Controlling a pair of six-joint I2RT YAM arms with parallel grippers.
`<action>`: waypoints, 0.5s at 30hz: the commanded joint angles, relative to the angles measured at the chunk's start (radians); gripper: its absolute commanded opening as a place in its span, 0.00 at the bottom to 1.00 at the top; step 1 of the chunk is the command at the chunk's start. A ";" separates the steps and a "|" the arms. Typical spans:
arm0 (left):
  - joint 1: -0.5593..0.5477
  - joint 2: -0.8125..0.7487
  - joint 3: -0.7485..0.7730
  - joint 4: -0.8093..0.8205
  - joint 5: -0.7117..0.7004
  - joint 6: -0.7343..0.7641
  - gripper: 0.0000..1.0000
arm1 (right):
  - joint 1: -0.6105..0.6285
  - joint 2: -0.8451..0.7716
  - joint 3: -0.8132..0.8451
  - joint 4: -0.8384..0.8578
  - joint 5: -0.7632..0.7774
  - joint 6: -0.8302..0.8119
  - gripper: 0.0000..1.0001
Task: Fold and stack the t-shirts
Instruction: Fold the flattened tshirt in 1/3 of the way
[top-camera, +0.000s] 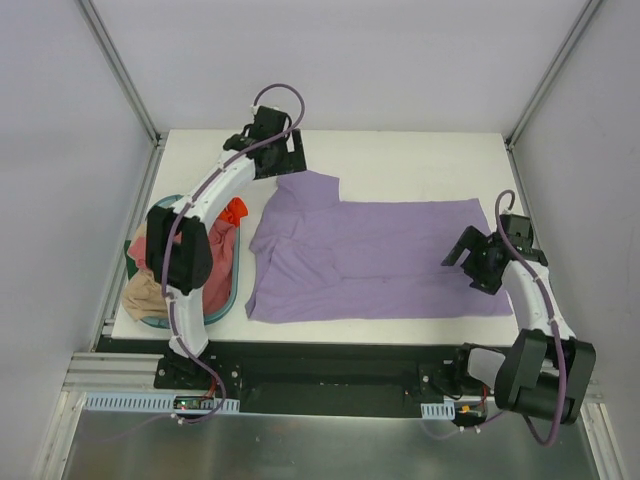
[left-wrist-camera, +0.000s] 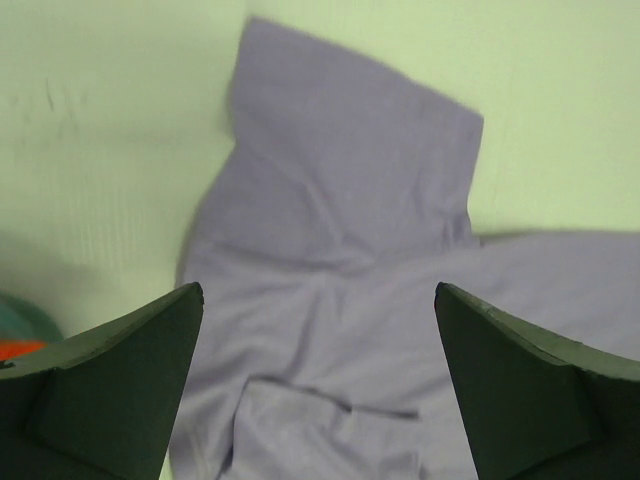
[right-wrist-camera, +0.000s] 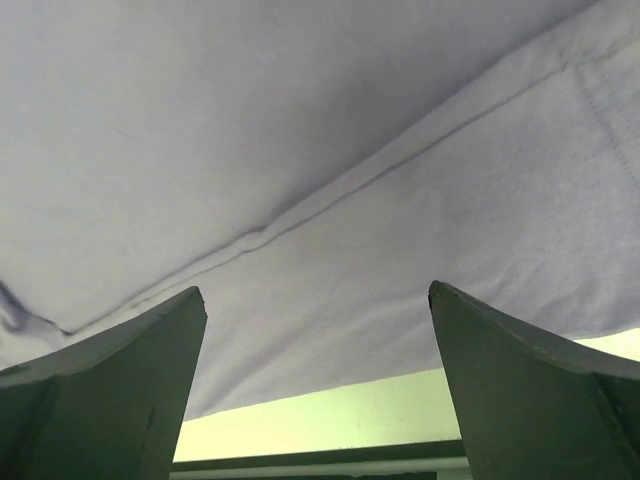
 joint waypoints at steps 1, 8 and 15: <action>0.022 0.194 0.261 -0.084 -0.084 0.054 0.99 | -0.007 -0.104 0.057 0.040 -0.006 0.005 0.96; 0.091 0.559 0.683 -0.135 0.024 0.008 0.99 | -0.005 -0.153 0.025 0.081 -0.009 -0.034 0.96; 0.108 0.699 0.769 -0.114 0.044 -0.001 0.99 | -0.005 -0.121 -0.015 0.129 0.000 -0.047 0.96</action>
